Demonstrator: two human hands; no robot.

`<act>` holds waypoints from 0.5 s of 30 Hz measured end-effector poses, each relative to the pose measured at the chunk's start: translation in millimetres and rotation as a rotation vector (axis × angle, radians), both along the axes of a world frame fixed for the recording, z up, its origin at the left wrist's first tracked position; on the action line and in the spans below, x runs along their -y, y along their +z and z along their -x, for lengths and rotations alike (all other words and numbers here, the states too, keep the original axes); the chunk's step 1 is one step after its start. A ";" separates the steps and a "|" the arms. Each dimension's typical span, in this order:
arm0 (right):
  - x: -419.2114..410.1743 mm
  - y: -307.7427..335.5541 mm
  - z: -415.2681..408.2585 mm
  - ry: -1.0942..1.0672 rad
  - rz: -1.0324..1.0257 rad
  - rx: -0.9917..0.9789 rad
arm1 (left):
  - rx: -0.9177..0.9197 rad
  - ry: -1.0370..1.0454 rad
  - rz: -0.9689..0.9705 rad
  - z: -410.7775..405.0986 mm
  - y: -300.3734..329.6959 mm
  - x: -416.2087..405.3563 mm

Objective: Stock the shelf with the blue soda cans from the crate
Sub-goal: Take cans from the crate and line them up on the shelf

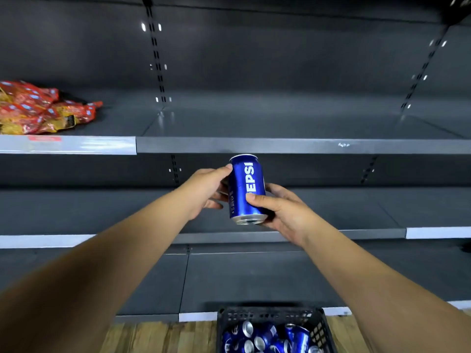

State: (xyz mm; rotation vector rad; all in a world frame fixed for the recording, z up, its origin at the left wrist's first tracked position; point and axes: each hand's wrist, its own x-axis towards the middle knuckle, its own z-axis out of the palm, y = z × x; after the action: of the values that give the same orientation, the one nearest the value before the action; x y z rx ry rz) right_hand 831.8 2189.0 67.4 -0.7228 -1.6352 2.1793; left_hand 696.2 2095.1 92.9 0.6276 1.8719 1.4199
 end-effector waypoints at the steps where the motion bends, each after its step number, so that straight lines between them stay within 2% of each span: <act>1: -0.2 3.9 0.7 -0.006 -0.024 0.002 | -0.002 0.013 -0.006 -1.5 5.3 -0.5; 15: 2.3 55.3 5.3 -0.068 -0.355 -0.180 | -0.084 0.088 -0.184 -20.3 64.2 0.3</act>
State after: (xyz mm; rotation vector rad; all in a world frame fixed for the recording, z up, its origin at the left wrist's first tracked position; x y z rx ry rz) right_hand 826.6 2186.7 122.7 -0.4587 -1.8036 1.7810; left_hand 716.4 2094.8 157.1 0.7111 1.8668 1.6602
